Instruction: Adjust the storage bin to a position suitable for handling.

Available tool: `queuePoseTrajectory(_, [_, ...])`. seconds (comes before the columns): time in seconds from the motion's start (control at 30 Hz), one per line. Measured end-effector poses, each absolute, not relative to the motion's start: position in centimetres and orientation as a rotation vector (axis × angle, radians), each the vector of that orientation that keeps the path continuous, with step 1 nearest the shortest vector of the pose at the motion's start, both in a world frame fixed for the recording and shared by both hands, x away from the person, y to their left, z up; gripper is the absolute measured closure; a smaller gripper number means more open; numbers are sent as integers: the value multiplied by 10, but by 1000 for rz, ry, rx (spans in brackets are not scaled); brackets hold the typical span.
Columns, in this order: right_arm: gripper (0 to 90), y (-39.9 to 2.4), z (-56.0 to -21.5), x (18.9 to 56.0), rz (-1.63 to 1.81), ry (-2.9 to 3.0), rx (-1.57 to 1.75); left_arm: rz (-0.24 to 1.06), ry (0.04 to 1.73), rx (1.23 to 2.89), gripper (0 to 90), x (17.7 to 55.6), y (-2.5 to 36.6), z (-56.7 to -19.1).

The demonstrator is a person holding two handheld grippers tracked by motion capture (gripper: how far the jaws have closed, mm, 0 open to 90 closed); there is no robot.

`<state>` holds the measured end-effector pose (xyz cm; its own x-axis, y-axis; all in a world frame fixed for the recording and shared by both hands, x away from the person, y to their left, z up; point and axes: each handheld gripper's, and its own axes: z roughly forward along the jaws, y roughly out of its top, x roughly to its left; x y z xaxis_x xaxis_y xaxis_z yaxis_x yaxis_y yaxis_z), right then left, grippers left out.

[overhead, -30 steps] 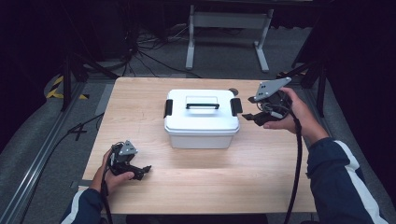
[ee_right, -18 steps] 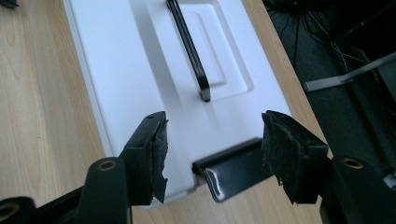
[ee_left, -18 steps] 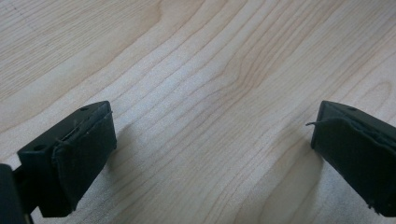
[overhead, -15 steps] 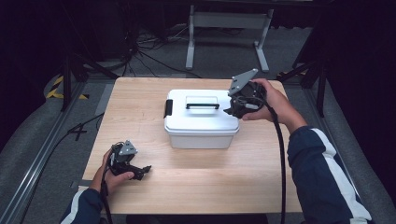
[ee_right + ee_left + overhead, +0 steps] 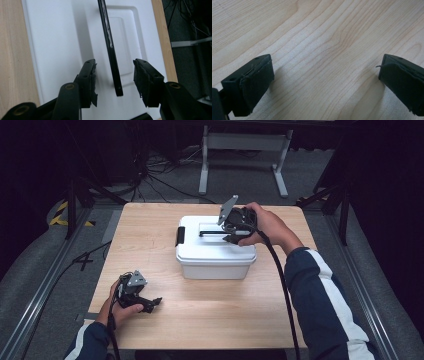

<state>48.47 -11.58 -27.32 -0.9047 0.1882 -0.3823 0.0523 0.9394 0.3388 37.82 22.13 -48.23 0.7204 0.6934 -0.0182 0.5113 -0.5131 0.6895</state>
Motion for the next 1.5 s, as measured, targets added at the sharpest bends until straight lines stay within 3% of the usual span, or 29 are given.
queuePoseTrajectory(0.27, [667,-104,-280,492,380,2703,151,339,907,2230,4,378,221,-482])
queuePoseTrajectory(0.47, [821,-99,-280,491,359,2701,106,339,905,2231,3,379,221,-482])
queuePoseTrajectory(1.5, [850,-110,-259,479,508,2641,9,332,896,2235,2,380,221,-482])
